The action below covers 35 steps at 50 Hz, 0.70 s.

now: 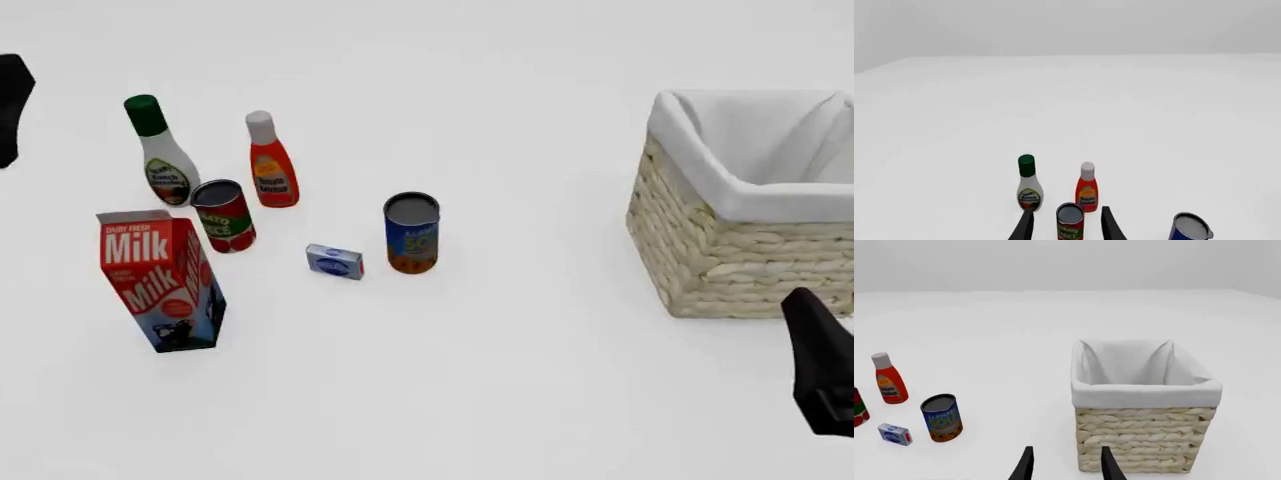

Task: Pick the salad dressing and place it in the basket.

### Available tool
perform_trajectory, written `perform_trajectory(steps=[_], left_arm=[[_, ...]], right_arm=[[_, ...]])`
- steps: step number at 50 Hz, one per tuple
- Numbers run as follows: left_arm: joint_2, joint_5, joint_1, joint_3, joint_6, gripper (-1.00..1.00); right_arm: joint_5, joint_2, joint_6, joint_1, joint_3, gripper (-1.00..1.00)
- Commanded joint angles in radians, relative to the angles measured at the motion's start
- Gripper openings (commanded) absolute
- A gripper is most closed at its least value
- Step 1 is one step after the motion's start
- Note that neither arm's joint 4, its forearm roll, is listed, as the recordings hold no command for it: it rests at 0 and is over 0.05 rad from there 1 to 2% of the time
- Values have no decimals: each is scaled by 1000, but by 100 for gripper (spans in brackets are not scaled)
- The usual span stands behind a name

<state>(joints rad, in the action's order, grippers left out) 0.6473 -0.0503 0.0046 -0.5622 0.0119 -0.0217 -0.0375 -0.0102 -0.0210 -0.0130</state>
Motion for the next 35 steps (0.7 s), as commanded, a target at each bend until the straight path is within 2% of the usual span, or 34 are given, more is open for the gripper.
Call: perform_trajectory(steps=[1,7,12,15,21,24,35], left_arm=[[284,-7,11,-231,-21,100],[405,1,65,-339,-45,100],[478,20,89,-424,-36,100],[515,12,109,-459,-5,100],[618,30,148,-552,-7,100],[644,45,158,-580,-19,100],[742,46,202,-682,29,100]], right_arm=[[-27,-26,11,-16,2,100],[-18,-20,13,-19,1,100],[-37,-35,12,-25,6,100],[-54,-51,13,-29,7,100],[-64,-60,17,-36,8,100],[-62,-58,17,-36,9,100],[-52,-47,16,-37,11,100]])
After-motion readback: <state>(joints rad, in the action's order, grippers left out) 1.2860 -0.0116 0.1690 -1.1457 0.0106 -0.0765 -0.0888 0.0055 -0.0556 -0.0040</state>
